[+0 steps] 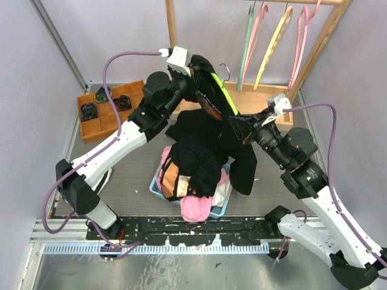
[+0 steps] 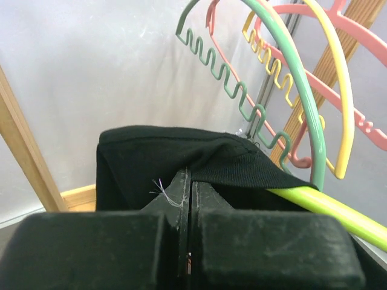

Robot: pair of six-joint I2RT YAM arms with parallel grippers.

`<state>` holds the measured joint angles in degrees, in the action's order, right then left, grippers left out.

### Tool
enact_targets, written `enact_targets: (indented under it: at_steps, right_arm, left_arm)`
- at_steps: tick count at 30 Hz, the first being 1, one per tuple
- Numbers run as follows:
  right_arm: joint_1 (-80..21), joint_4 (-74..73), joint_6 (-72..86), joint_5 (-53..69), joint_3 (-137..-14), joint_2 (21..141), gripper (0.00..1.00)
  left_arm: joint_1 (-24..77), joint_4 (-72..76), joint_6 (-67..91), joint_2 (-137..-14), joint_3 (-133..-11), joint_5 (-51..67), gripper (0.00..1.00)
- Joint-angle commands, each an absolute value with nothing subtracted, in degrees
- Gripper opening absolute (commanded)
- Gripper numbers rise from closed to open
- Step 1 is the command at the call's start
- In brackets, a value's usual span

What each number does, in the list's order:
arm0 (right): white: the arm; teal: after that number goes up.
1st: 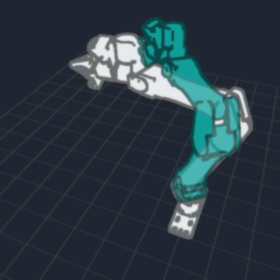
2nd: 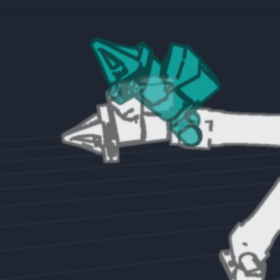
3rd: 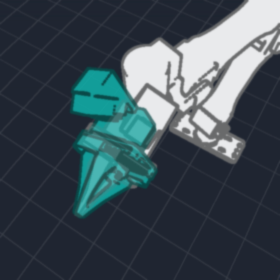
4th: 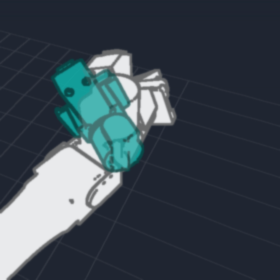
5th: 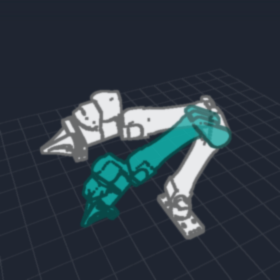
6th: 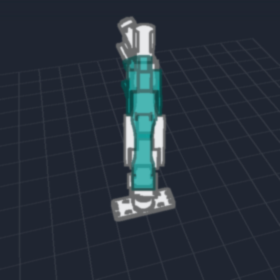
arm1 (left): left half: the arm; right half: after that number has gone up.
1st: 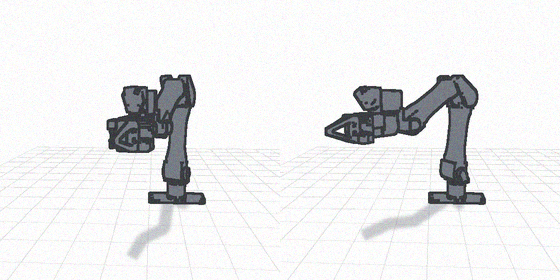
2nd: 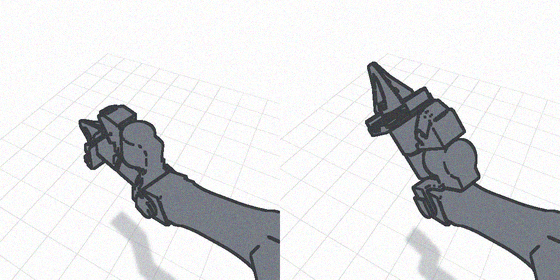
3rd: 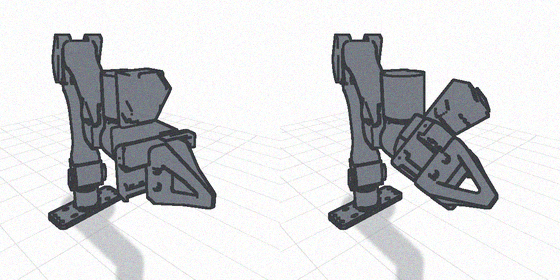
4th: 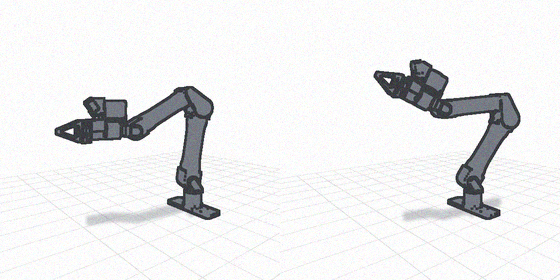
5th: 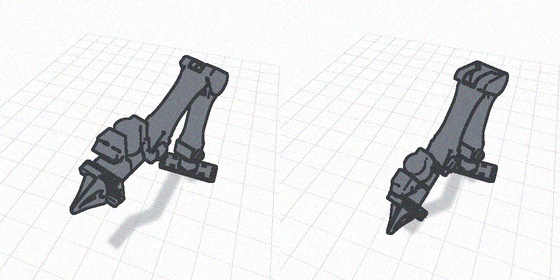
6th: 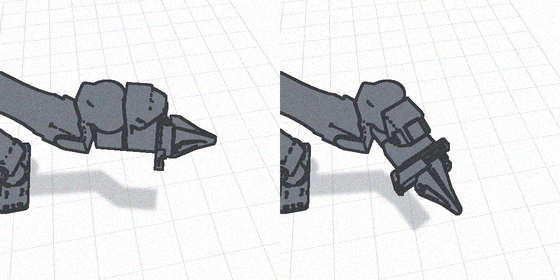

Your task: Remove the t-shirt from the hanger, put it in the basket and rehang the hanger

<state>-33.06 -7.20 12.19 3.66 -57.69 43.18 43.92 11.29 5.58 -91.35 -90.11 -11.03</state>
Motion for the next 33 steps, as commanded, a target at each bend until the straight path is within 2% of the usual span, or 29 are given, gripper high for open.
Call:
enact_targets:
  at_steps: [1,10,15,19,21,22,23,26,33]
  right_arm:
    - [-33.4,-2.0,10.9,3.3,-58.4,41.0,0.01]
    - [-33.4,0.4,10.8,0.1,-58.0,42.6,0.01]
    - [-33.4,2.0,11.2,-0.7,-58.1,44.0,0.01]
    - [-33.4,2.4,11.3,-0.7,-57.9,44.4,0.01]
    - [-33.4,2.3,11.4,-0.5,-58.0,44.4,0.01]
    - [-33.4,2.2,11.3,-0.5,-57.9,44.4,0.01]
    - [-33.4,2.1,11.3,-0.6,-57.9,44.3,0.01]
    - [-33.4,1.6,11.1,-0.8,-58.0,44.0,0.01]
    - [-33.4,0.9,10.6,-0.7,-58.1,43.5,0.01]
  left_arm:
    - [42.9,11.5,5.6,-91.5,-93.1,-9.5,0.00]
    - [43.2,7.0,9.7,-88.8,-94.9,16.8,0.00]
    - [45.1,0.0,9.2,-87.9,-96.9,23.1,0.00]
    - [45.8,-2.9,8.9,-87.3,-96.9,23.6,0.01]
    - [45.7,-4.3,8.8,-87.0,-96.8,20.8,0.15]
    - [45.8,-5.0,8.6,-86.7,-96.6,19.0,0.34]
    - [45.8,-5.0,8.4,-86.4,-96.2,17.7,0.47]
    - [45.7,-3.7,7.8,-85.0,-94.3,15.2,0.70]
    - [45.7,7.9,5.5,-79.8,-86.2,13.5,0.86]
